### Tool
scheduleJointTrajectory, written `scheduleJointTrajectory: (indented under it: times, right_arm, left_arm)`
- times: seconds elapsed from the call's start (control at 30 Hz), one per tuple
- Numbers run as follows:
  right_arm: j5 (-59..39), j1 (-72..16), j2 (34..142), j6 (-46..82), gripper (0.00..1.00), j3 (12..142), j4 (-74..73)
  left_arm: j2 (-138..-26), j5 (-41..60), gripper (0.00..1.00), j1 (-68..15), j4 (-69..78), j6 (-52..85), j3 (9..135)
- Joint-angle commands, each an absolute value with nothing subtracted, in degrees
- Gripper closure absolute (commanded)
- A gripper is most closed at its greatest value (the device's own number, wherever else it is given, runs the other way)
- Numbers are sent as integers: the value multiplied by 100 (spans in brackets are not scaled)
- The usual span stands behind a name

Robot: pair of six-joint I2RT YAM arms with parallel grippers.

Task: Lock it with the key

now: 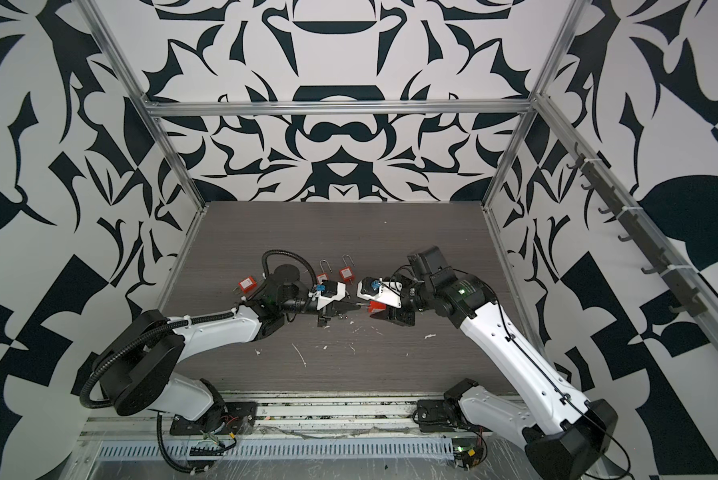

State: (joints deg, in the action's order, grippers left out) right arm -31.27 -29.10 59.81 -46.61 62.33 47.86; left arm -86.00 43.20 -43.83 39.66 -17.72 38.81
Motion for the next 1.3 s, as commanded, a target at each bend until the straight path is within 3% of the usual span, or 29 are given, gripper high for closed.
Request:
scheduleJointTrajectory:
  times: [0.0, 0.43, 1.0, 1.27]
  right_arm:
    - [-2899, -2906, 5788, -4404, 44, 6628, 5222]
    - [-2023, -2452, 5768, -4500, 46, 6624, 6018]
    - [-2362, -2258, 6517, -4667, 49, 6436, 5965]
    - [-2527, -2259, 6352, -4706, 51, 6023, 5411]
  left_arm:
    - [-8495, 4538, 100, -4368, 4210, -1697, 3815]
    - [-8360, 4746, 100, -4375, 4050, -1646, 3868]
    - [-8191, 4860, 100, -4420, 3727, -1688, 4026]
    - [-8210, 4825, 100, -4456, 3830, -1627, 4038]
